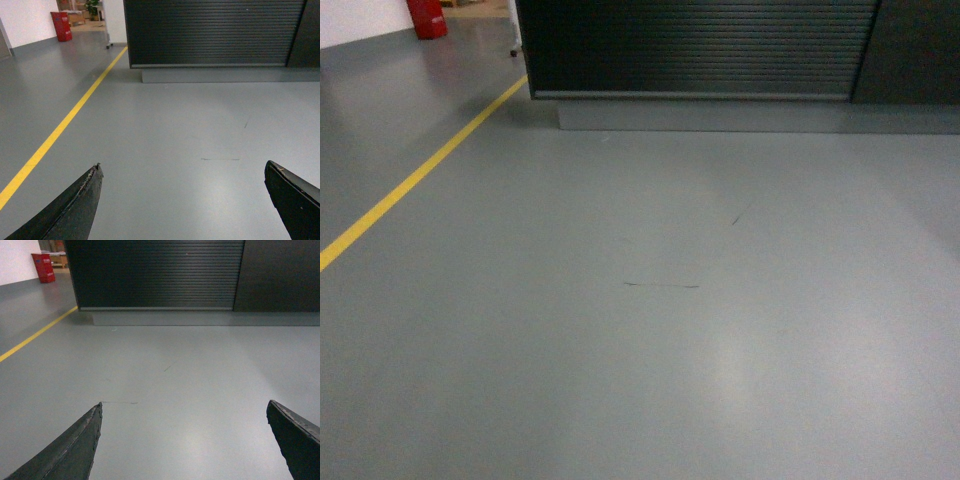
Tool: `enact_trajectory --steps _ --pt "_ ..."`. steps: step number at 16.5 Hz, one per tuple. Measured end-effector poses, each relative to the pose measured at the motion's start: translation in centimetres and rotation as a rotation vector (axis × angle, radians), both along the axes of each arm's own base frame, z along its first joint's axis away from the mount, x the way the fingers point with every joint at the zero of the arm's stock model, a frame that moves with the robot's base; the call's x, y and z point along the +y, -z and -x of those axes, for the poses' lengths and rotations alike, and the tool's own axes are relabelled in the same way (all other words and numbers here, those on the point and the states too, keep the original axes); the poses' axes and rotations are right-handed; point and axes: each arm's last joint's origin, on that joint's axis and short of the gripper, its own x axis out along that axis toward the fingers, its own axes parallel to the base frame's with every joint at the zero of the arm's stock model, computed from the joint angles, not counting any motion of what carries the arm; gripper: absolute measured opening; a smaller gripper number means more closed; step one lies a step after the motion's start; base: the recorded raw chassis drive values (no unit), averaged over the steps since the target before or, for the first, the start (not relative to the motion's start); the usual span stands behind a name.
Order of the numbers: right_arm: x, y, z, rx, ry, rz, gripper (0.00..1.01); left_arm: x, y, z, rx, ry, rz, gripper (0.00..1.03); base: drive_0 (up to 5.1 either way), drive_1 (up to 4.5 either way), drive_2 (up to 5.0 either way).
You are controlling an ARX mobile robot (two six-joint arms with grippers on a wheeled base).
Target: Place dark red mango on scale at checkout
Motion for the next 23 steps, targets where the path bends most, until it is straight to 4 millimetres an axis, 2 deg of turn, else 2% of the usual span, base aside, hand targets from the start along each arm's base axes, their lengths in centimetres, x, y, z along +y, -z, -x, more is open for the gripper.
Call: enact_trajectory --steps 17,23 --pt "0.00 0.00 0.00 0.000 0.000 0.000 0.98 0.00 0.00 0.00 0.000 0.000 0.000 0.98 0.0 0.00 0.0" --pt "0.00 -0.01 0.00 -0.001 0.000 0.000 0.98 0.00 -0.01 0.00 -0.001 0.000 0.000 0.98 0.0 3.97 -4.0"
